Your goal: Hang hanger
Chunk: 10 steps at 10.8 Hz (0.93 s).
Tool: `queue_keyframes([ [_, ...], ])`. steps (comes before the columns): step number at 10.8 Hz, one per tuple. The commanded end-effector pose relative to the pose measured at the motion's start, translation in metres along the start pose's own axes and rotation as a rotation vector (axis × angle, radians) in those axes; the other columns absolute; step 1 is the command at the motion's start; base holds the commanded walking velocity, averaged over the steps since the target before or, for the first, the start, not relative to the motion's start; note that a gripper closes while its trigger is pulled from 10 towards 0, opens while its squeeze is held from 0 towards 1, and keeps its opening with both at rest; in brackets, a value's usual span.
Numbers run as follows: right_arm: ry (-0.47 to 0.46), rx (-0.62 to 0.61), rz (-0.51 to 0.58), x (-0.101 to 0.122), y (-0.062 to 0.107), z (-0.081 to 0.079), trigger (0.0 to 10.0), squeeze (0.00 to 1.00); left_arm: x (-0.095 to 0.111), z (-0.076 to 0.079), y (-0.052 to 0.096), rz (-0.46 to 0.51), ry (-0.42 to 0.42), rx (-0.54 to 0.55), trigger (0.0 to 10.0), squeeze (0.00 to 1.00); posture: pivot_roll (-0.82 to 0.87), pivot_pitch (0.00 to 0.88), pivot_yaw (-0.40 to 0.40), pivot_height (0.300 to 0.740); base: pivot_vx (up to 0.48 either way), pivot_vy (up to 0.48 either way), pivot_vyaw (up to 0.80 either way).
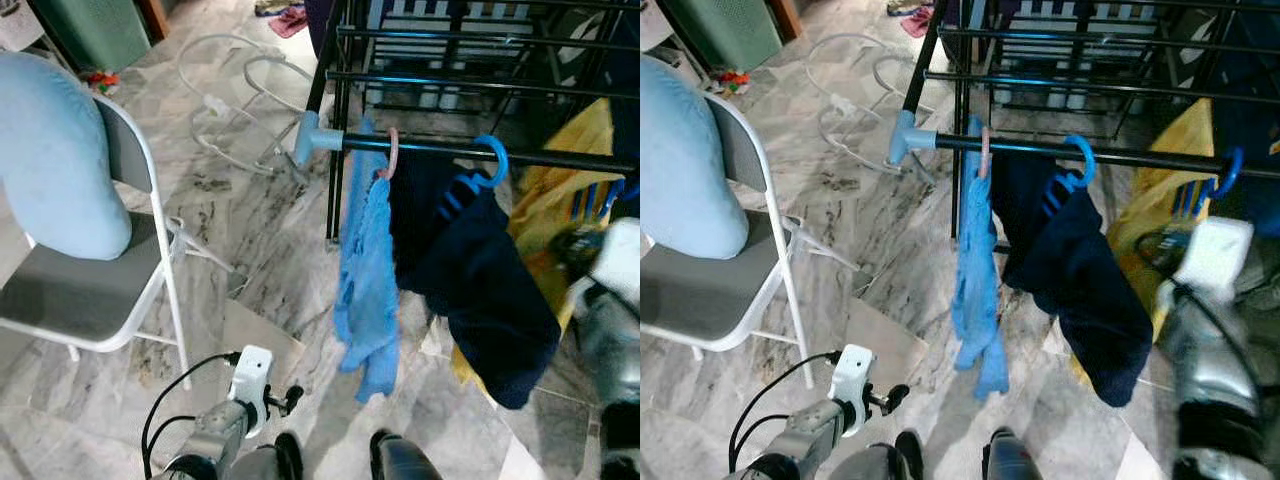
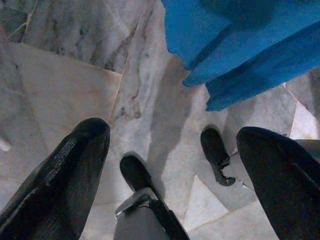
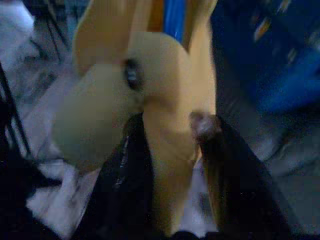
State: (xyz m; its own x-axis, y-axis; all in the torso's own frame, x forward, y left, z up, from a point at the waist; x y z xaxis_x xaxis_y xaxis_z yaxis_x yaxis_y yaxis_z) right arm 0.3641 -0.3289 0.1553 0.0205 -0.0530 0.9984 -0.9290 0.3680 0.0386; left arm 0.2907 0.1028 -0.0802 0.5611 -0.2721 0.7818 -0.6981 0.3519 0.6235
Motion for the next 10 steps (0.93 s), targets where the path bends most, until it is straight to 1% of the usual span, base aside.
queue_keyframes([
  [1, 0.073, 0.003, 0.066, 0.014, 0.009, -0.001, 10.0, 1.00, -0.012, -0.002, 0.003, -0.040, -0.009, -0.005, 10.0, 0.00, -0.23, 0.214, 0.104, 0.740, 0.000, 0.000, 0.00],
  [2, 0.140, 0.002, 0.115, 0.020, 0.020, -0.004, 10.0, 1.00, -0.014, -0.003, 0.004, -0.051, -0.021, -0.008, 10.0, 0.00, -0.23, 0.215, 0.116, 0.740, 0.000, 0.000, 0.00],
  [3, 0.146, -0.006, 0.122, 0.018, 0.027, -0.007, 10.0, 1.00, -0.015, -0.003, 0.004, -0.056, -0.026, -0.006, 10.0, 0.00, -0.24, 0.216, 0.121, 0.740, 0.000, 0.000, 0.00],
  [4, 0.152, -0.029, 0.149, 0.010, 0.040, -0.013, 10.0, 1.00, -0.014, -0.003, 0.003, -0.067, -0.041, -0.005, 10.0, 0.00, -0.25, 0.215, 0.127, 0.740, 0.000, 0.000, 0.00],
  [5, 0.176, -0.039, 0.152, -0.004, 0.054, -0.020, 10.0, 1.00, -0.013, -0.001, 0.002, -0.070, -0.046, -0.008, 10.0, 0.00, -0.25, 0.214, 0.133, 0.740, 0.000, 0.000, 0.00],
  [6, 0.178, -0.044, 0.154, -0.016, 0.065, -0.026, 10.0, 1.00, -0.013, 0.001, 0.001, -0.070, -0.047, -0.011, 10.0, 0.00, -0.26, 0.212, 0.136, 0.740, 0.000, 0.000, 0.00],
  [7, 0.206, -0.024, 0.164, -0.029, 0.078, -0.038, 10.0, 1.00, -0.013, 0.001, 0.001, -0.075, -0.046, -0.008, 10.0, 0.00, -0.26, 0.209, 0.137, 0.740, 0.000, 0.000, 0.00],
  [8, 0.196, 0.005, 0.147, -0.045, 0.087, -0.051, 10.0, 1.00, -0.014, 0.001, 0.001, -0.079, -0.047, -0.002, 10.0, 0.00, -0.25, 0.207, 0.137, 0.740, 0.000, 0.000, 0.00],
  [9, 0.185, 0.052, 0.118, -0.059, 0.092, -0.065, 10.0, 1.00, -0.015, -0.001, 0.002, -0.082, -0.044, 0.005, 10.0, 0.00, -0.25, 0.206, 0.136, 0.740, 0.000, 0.000, 0.00],
  [10, 0.196, 0.094, 0.113, -0.068, 0.098, -0.079, 10.0, 1.00, -0.017, -0.004, 0.003, -0.087, -0.042, 0.013, 10.0, 0.00, -0.25, 0.204, 0.134, 0.740, 0.000, 0.000, 0.00],
])
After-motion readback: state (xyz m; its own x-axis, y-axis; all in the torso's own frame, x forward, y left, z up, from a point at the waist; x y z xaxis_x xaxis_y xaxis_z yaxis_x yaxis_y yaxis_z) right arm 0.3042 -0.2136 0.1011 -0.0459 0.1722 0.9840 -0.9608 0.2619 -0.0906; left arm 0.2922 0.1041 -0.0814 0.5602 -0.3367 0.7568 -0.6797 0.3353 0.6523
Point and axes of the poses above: a point about 5 cm out from each wrist's last joint towards the gripper, its own y axis pointing back from the gripper into the wrist, its own x axis along the axis of the wrist's last joint, z = x × y, the point moved 6 cm from there along -y, pointing out of the wrist towards the gripper, and after that the axes turned 8 degrees about -y, right-handed, at the moved point
